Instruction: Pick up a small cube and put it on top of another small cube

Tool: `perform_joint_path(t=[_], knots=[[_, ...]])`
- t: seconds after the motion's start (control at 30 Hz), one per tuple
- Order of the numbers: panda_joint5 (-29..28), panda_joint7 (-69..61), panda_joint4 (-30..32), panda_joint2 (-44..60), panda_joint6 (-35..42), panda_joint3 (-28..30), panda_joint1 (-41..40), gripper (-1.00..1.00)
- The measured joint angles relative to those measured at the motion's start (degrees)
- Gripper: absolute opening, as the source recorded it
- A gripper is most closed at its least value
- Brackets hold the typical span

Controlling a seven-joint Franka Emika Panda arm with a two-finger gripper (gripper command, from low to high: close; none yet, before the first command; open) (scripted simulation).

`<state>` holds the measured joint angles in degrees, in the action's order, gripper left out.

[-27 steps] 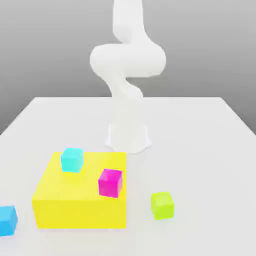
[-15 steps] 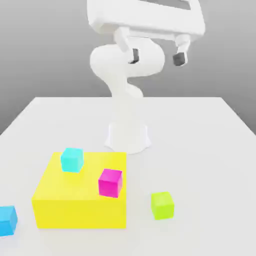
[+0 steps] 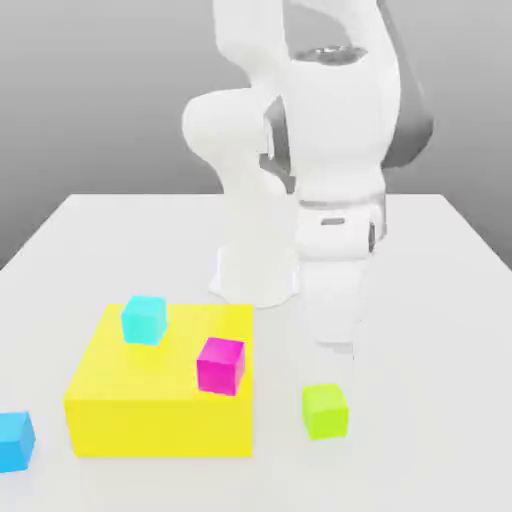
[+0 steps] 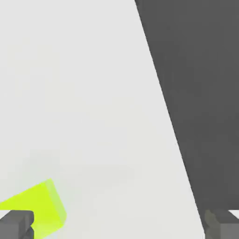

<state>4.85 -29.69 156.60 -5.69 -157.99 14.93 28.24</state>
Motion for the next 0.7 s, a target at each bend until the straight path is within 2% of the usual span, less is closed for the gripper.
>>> perform_joint_path(t=[0.2,0.33,0.5,0.53,0.7], knots=[[-2.3,-11.6,4.4,7.7,-5.5,-0.5,1.6,0.00],[1.6,-15.7,3.6,13.5,-10.2,-2.9,0.1,0.00],[7.0,-19.8,2.2,21.1,-16.2,-9.8,-5.5,0.00],[7.5,-20.1,2.0,22.2,-17.0,-10.8,-6.4,-1.00],[7.5,-20.1,2.0,22.2,-16.9,-10.8,-6.4,-1.00]])
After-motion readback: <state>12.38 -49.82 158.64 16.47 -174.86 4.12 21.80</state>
